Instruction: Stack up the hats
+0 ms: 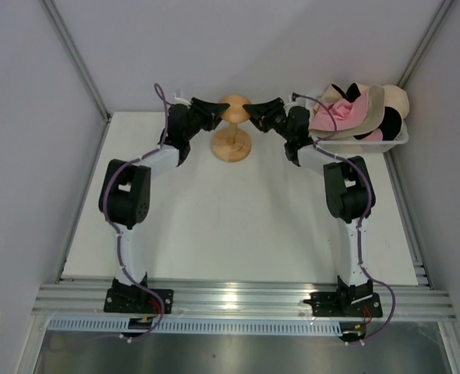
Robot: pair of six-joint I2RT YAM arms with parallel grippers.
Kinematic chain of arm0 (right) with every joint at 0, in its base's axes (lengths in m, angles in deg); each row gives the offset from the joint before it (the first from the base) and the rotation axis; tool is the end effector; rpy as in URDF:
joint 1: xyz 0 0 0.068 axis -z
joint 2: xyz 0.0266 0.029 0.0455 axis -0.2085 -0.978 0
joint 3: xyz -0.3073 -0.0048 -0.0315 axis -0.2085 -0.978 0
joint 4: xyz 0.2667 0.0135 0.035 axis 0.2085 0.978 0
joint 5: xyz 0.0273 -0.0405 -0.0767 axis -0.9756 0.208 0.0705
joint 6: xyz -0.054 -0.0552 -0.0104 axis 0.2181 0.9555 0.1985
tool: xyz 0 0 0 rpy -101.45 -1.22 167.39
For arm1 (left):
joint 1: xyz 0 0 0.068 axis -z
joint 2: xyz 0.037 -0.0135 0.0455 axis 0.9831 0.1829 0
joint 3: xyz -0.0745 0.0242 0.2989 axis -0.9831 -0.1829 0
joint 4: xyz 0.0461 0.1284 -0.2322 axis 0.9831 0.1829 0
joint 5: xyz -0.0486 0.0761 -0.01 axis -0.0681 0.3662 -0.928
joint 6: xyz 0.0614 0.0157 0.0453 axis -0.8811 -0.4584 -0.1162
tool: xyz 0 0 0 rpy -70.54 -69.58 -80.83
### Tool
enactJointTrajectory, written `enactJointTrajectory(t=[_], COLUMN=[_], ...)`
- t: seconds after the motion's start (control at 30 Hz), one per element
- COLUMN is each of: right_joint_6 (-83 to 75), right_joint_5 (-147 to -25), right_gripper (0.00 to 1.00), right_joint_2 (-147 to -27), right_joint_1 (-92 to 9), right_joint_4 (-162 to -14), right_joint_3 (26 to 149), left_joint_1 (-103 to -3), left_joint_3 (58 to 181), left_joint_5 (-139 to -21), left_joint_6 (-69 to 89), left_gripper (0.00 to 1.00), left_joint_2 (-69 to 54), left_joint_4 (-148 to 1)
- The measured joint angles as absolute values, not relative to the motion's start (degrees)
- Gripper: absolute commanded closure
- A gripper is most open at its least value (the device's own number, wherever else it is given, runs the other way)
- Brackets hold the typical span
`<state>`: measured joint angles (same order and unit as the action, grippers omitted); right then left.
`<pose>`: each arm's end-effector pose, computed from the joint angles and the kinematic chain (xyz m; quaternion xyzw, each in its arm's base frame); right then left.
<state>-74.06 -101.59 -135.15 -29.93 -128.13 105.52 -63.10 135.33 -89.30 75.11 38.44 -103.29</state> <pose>0.5502 0.2051 0.2605 0.2002 0.6513 0.6214 0.3867 0.5303 -0.1765 0.2777 -0.2645 0.6664 -0.5745 0.3949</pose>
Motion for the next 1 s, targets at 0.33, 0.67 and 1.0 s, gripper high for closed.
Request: enactJointTrajectory(t=[0.33, 0.67, 1.0], right_joint_6=[-71.8, -66.8, -65.0], right_joint_5=[-100.0, -93.3, -85.1], right_gripper=[0.88, 0.88, 0.85], right_joint_2=[-118.1, -97.0, -77.5], right_joint_1=[-35.9, -43.8, -51.1], right_joint_4=[-122.9, -113.9, -104.5], right_joint_3=[86.8, 70.4, 56.1], left_joint_1=[-62.1, -54.7, -45.4], left_joint_3=[109.2, 86.8, 75.4], left_joint_5=[-86.4, -77.5, -75.8], left_joint_6=[73.5, 71.5, 70.8], left_gripper=[0.91, 0.90, 0.90], left_joint_2=[16.4, -8.0, -23.7], left_joint_4=[-104.1, -105.0, -99.4])
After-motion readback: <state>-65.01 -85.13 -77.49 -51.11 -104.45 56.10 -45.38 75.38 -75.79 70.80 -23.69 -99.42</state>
